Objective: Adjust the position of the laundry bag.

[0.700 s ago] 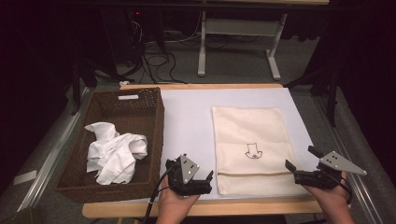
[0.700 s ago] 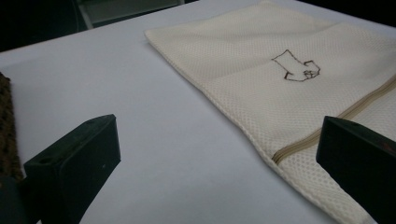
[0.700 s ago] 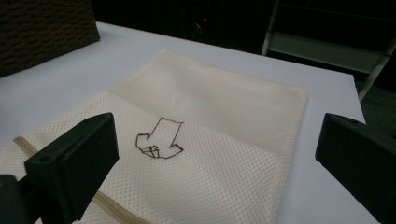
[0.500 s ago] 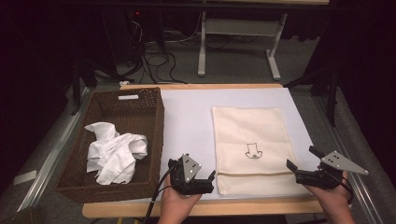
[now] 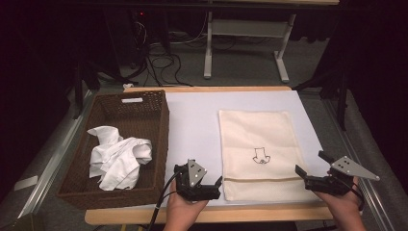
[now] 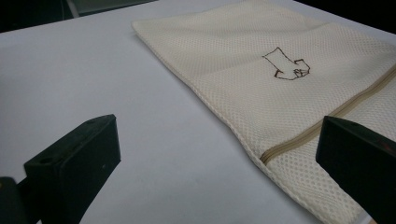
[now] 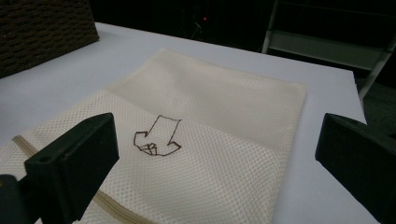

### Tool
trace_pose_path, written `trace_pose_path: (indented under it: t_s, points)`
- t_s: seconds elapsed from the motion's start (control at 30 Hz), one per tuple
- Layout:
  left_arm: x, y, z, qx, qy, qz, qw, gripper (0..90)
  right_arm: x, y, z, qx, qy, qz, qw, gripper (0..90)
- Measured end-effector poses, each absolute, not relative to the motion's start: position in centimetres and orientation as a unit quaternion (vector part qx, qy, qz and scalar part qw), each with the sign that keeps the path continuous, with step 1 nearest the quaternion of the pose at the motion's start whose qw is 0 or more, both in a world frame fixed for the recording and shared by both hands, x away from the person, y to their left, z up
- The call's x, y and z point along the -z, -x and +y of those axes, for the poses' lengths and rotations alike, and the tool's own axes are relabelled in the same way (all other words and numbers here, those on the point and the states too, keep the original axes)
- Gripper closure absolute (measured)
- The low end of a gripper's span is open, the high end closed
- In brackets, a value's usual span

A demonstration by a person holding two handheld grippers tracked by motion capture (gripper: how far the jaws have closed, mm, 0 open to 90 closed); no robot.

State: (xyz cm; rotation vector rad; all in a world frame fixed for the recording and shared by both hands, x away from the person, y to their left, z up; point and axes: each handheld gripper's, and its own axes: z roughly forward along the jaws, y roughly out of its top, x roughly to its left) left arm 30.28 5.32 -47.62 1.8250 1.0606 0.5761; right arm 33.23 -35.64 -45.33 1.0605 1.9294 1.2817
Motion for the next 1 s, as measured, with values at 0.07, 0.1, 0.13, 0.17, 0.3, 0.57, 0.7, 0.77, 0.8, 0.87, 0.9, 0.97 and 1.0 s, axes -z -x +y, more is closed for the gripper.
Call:
trace_pose_path:
  t_s: [0.07, 0.1, 0.13, 0.17, 0.3, 0.57, 0.7, 0.77, 0.8, 0.87, 0.9, 0.97, 1.0]
  points:
    - [47.6, -30.3, 5.3, -0.233, -0.741, 0.431, 0.460, 0.6, 45.3, -33.2, -35.7, -0.482, -0.398, 0.723, 0.293, 0.2]
    - [47.7, -30.3, 5.3, -0.231, -0.741, 0.431, 0.460, 0.6, 45.3, -33.2, -35.7, -0.482, -0.401, 0.722, 0.292, 0.2]
    - [47.7, -30.3, 5.3, -0.231, -0.741, 0.431, 0.460, 0.6, 45.3, -33.2, -35.7, -0.482, -0.401, 0.722, 0.292, 0.2]
    - [47.8, -30.4, 5.2, -0.229, -0.743, 0.430, 0.459, 0.7, 45.4, -33.2, -35.7, -0.482, -0.400, 0.723, 0.293, 0.2]
    - [48.1, -30.5, 4.9, -0.221, -0.747, 0.429, 0.457, 1.3, 45.4, -33.3, -35.8, -0.481, -0.401, 0.723, 0.291, 0.2]
    - [50.0, -31.5, 3.3, -0.171, -0.772, 0.428, 0.437, 8.0, 45.7, -33.4, -35.8, -0.476, -0.404, 0.726, 0.288, 0.2]
    - [51.0, -31.9, 2.2, -0.149, -0.789, 0.419, 0.425, 15.4, 45.8, -33.5, -35.8, -0.475, -0.405, 0.728, 0.285, 0.3]
    - [51.4, -32.1, 1.7, -0.138, -0.794, 0.416, 0.421, 17.6, 45.9, -33.5, -35.7, -0.474, -0.405, 0.729, 0.283, 0.3]
    - [51.6, -32.2, 1.5, -0.135, -0.797, 0.414, 0.419, 20.8, 45.9, -33.5, -35.7, -0.475, -0.402, 0.730, 0.284, 0.3]
    - [51.9, -32.3, 1.1, -0.131, -0.800, 0.411, 0.417, 25.5, 46.0, -33.5, -35.7, -0.473, -0.403, 0.731, 0.281, 0.3]
    - [52.1, -32.4, 0.9, -0.130, -0.802, 0.411, 0.414, 29.0, 46.0, -33.5, -35.6, -0.472, -0.403, 0.732, 0.281, 0.3]
    - [52.4, -32.5, 0.5, -0.129, -0.801, 0.413, 0.413, 32.3, 46.1, -33.5, -35.6, -0.472, -0.402, 0.732, 0.281, 0.3]
    - [52.4, -32.5, 0.2, -0.134, -0.801, 0.413, 0.413, 36.6, 46.1, -33.6, -35.5, -0.471, -0.404, 0.733, 0.278, 0.3]
